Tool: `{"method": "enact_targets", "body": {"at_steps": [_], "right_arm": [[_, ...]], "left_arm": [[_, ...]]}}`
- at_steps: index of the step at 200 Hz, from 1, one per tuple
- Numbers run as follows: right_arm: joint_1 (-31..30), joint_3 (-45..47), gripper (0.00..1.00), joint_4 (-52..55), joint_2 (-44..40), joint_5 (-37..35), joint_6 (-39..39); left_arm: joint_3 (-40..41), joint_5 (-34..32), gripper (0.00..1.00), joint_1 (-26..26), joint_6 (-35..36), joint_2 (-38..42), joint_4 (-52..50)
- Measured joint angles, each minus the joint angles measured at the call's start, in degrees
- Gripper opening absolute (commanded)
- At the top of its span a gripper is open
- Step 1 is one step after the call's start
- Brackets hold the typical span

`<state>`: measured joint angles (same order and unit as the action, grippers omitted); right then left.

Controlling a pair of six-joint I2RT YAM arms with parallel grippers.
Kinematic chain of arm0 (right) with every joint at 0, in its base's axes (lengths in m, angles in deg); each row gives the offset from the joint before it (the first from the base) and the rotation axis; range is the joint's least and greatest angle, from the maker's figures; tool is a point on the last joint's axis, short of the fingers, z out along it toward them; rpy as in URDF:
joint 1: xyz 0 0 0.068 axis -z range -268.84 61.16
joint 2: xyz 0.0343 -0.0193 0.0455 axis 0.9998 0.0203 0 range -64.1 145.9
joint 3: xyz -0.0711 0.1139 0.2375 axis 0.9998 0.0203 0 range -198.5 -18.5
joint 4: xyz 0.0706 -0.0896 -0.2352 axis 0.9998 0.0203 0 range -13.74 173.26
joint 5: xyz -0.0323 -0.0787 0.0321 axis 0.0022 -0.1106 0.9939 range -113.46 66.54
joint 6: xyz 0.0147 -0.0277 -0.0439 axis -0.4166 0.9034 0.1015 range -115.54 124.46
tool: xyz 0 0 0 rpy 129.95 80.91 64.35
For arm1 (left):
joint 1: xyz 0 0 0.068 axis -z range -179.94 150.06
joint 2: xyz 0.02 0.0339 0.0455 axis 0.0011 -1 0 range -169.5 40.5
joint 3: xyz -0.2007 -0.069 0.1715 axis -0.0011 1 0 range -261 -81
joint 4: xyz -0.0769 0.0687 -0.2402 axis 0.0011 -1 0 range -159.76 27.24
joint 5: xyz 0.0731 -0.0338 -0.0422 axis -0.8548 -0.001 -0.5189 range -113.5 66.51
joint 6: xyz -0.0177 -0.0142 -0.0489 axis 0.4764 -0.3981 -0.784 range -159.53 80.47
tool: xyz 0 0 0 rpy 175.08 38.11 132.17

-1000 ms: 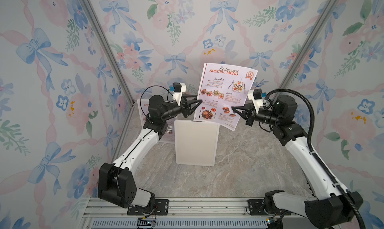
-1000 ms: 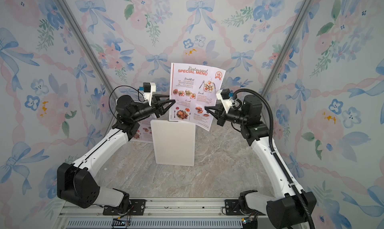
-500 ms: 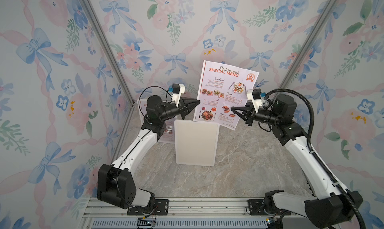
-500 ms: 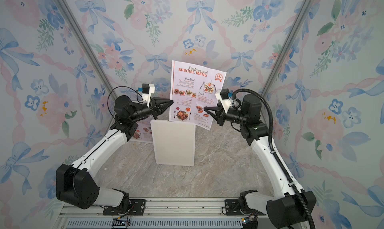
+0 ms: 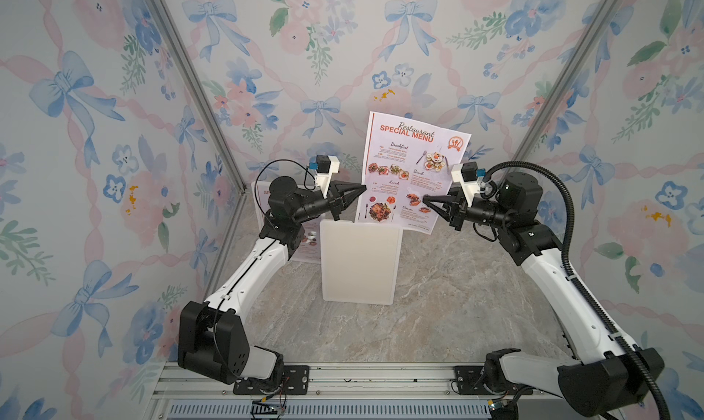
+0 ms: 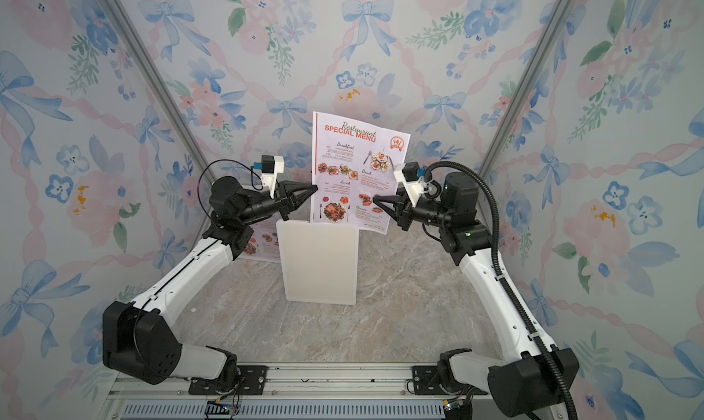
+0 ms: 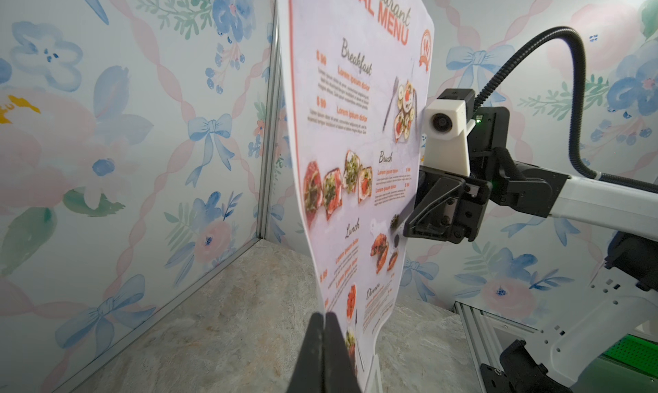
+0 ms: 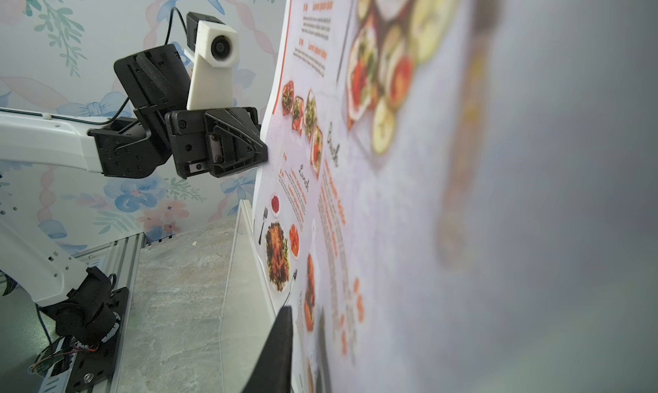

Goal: Insert the menus into the narrow rack
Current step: Insert the menu into the narrow rack.

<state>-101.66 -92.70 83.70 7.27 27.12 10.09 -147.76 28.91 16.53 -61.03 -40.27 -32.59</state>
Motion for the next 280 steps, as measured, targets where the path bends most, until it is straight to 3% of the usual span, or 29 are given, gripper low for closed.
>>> {"method": "enact_targets", "body": {"at_steps": [133,280], "right_arm": [[0.0,-1.2,0.04,1.6,0.3,0.0,0.0],[0.0,-2.2,0.00,1.9,0.8,-1.1,0.0]], "left_arm": [[0.9,-0.7,0.00,-0.9,0.4,0.9,0.0],[2.6,-2.0,0.00,-1.6,0.4,3.1,0.0]]}}
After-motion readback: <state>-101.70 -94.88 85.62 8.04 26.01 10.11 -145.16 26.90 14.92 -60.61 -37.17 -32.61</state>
